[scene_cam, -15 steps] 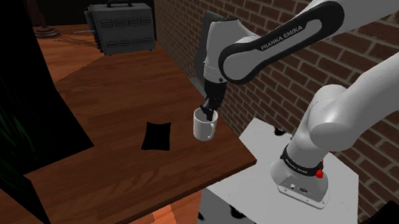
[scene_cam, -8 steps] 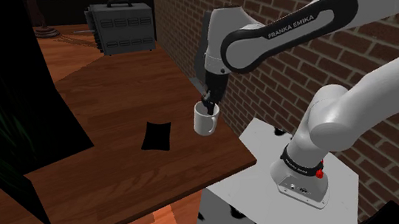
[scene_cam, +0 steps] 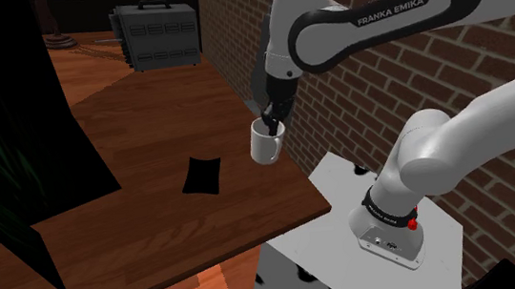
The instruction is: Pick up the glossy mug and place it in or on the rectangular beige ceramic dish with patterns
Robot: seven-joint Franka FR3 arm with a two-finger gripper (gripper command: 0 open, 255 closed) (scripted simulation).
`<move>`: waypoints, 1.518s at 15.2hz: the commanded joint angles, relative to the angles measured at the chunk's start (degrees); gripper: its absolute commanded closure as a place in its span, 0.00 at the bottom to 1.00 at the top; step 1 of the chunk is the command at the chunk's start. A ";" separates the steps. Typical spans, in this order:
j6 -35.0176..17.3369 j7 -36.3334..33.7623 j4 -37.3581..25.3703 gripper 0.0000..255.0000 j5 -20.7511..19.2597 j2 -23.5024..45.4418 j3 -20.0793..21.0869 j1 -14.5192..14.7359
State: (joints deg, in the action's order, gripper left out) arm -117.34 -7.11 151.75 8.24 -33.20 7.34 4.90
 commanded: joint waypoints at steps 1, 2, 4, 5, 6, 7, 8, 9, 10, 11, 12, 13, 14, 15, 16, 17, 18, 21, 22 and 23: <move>1.87 -0.07 -1.02 1.00 -0.14 -0.83 -0.16 -0.04; 2.74 -0.12 -1.62 1.00 -0.21 -1.11 -0.22 -0.06; 4.47 -0.21 -2.84 1.00 -0.33 -1.62 -0.33 -0.11; 5.32 -0.26 -3.47 1.00 -0.40 -1.84 -0.39 -0.13; 6.16 -0.31 -4.10 1.00 -0.46 -2.05 -0.45 -0.15; 6.99 -0.36 -4.75 1.00 -0.52 -2.24 -0.51 -0.17; 7.82 -0.40 -5.40 1.00 -0.58 -2.41 -0.56 -0.19; 7.50 -1.49 -6.96 1.00 -0.17 -0.64 0.36 0.19; 7.22 -2.57 -8.57 1.00 0.16 1.15 1.26 0.52; 6.98 -3.64 -10.23 1.00 0.42 2.94 2.15 0.81; 6.78 -4.72 -11.95 1.00 0.62 4.75 3.02 1.06; 6.63 -5.81 -13.72 1.00 0.74 6.57 3.87 1.30; 6.51 -6.91 -15.54 1.00 0.79 8.40 4.71 1.50; 6.44 -8.02 -17.42 1.00 0.76 10.25 5.52 1.70; 6.41 -9.14 -19.35 1.00 0.66 12.11 6.31 1.88; 6.43 -10.27 -21.33 1.00 0.50 13.98 7.10 2.04; 6.50 -11.41 -23.37 1.00 0.26 15.87 7.87 2.19; 6.98 -14.92 -29.85 1.00 -0.87 21.69 10.05 2.70; 7.03 -15.16 -30.30 1.00 -0.97 22.08 10.16 2.77; 6.26 -15.14 -29.68 1.00 -0.98 22.23 10.19 2.80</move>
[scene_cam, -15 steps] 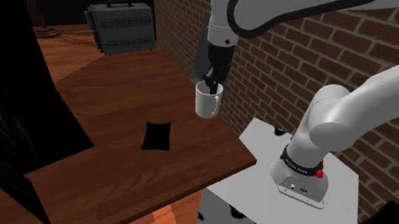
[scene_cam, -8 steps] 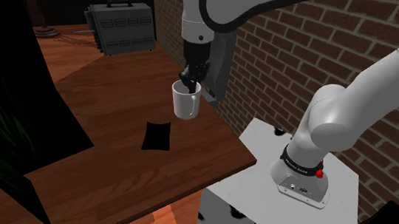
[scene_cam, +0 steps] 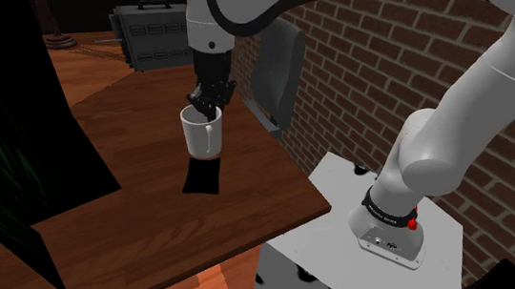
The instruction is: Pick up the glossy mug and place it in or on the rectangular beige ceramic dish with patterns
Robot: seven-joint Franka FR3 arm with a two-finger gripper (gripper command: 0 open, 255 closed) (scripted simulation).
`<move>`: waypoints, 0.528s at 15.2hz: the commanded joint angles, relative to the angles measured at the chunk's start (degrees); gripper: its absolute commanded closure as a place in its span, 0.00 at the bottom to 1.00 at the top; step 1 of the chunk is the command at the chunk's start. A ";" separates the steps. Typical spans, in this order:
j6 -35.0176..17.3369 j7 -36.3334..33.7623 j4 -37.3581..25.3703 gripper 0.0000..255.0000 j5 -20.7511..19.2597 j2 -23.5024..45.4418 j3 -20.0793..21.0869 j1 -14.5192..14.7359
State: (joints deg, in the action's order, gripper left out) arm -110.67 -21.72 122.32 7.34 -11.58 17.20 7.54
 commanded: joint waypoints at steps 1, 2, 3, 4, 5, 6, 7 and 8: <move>-1.19 -0.51 0.37 1.00 -0.09 0.78 0.38 0.17; -1.96 -0.50 0.97 1.00 -0.10 0.96 0.43 0.19; -2.74 -0.49 1.56 1.00 -0.11 1.15 0.48 0.20; -3.52 -0.48 2.13 1.00 -0.13 1.36 0.53 0.22; -4.30 -0.47 2.69 1.00 -0.14 1.58 0.58 0.23; -5.08 -0.47 3.25 1.00 -0.17 1.82 0.63 0.24; -5.86 -0.47 3.79 1.00 -0.19 2.06 0.68 0.26; -6.64 -0.47 4.32 1.00 -0.22 2.33 0.74 0.27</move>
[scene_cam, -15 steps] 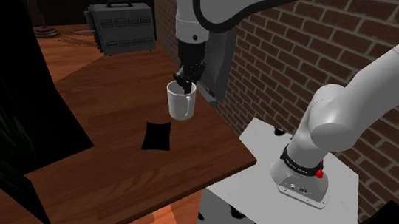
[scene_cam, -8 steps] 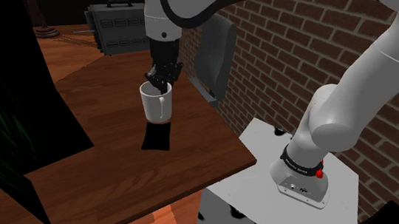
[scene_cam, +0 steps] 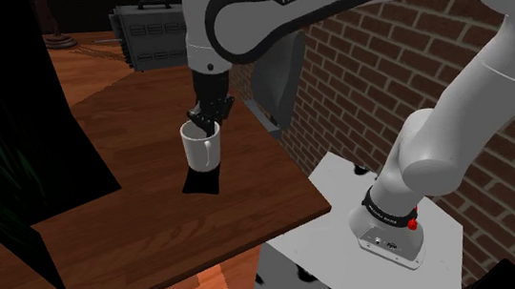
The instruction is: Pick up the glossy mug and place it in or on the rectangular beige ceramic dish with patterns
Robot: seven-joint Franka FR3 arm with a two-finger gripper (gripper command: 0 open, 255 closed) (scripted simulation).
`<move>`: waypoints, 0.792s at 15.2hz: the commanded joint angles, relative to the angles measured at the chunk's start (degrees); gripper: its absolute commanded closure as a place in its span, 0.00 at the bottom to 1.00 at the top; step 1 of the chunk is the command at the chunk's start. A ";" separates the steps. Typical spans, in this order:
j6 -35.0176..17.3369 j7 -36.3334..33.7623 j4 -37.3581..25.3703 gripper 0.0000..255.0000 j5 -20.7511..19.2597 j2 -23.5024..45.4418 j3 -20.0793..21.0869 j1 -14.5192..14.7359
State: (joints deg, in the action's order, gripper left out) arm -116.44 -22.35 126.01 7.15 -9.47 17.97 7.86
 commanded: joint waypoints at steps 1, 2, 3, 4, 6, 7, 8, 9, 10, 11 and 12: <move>-1.65 0.15 1.14 1.00 -0.06 0.49 0.01 -0.04; -2.44 0.14 1.65 1.00 -0.10 0.78 0.06 -0.03; -3.22 0.13 2.14 1.00 -0.14 1.08 0.12 -0.02; -4.01 0.12 2.62 1.00 -0.19 1.40 0.17 -0.01; -5.59 0.08 3.55 1.00 -0.30 2.07 0.27 0.00; -6.38 0.05 4.00 1.00 -0.37 2.42 0.32 0.01; -7.60 0.00 4.66 1.00 -0.47 2.99 0.39 0.02; -7.60 0.00 4.67 1.00 -0.47 2.98 0.39 0.02; -7.60 0.00 4.66 1.00 -0.47 2.99 0.39 0.02; -7.60 0.00 4.66 1.00 -0.47 2.99 0.39 0.02; -7.60 0.00 4.66 1.00 -0.47 2.99 0.39 0.02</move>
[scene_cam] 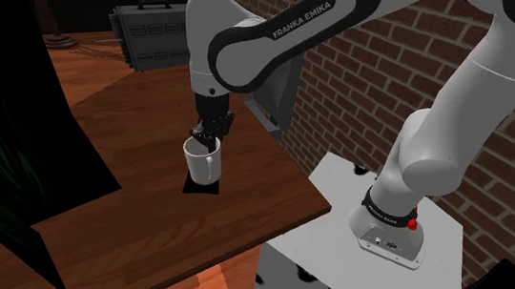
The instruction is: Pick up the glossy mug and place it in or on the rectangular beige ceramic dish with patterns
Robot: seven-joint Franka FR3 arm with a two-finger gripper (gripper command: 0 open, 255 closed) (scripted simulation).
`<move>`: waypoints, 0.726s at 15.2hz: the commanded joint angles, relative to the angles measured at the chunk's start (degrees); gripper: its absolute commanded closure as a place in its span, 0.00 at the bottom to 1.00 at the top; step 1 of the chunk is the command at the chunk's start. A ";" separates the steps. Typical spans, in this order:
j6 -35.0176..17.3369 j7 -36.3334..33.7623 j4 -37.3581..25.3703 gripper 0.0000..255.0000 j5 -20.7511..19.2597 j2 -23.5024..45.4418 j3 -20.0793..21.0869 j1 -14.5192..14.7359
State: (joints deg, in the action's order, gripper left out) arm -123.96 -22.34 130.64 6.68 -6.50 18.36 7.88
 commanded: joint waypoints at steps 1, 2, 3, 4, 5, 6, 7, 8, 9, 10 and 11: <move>-0.08 0.00 0.03 1.00 0.00 0.02 0.01 0.00; -0.08 0.00 0.03 1.00 0.00 0.02 0.01 0.00; -0.08 0.00 0.03 1.00 0.00 0.02 0.01 0.00; -0.08 0.00 0.03 1.00 0.00 0.02 0.01 0.00; -0.08 0.00 0.03 0.00 0.00 0.02 0.00 0.00; -0.08 0.00 0.02 0.00 -0.01 0.03 0.01 0.00; -0.08 -0.01 0.02 0.00 -0.01 0.03 0.01 0.00; -0.08 -0.01 0.02 0.00 -0.01 0.03 0.01 0.00; -0.08 -0.01 0.02 0.00 -0.01 0.03 0.01 0.00; -0.08 -0.01 0.02 0.00 -0.01 0.03 0.01 0.00; 1.90 0.15 -1.07 0.00 0.15 -0.88 -0.16 -0.06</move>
State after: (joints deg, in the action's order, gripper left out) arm -123.09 -22.22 130.04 6.72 -6.83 18.25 7.81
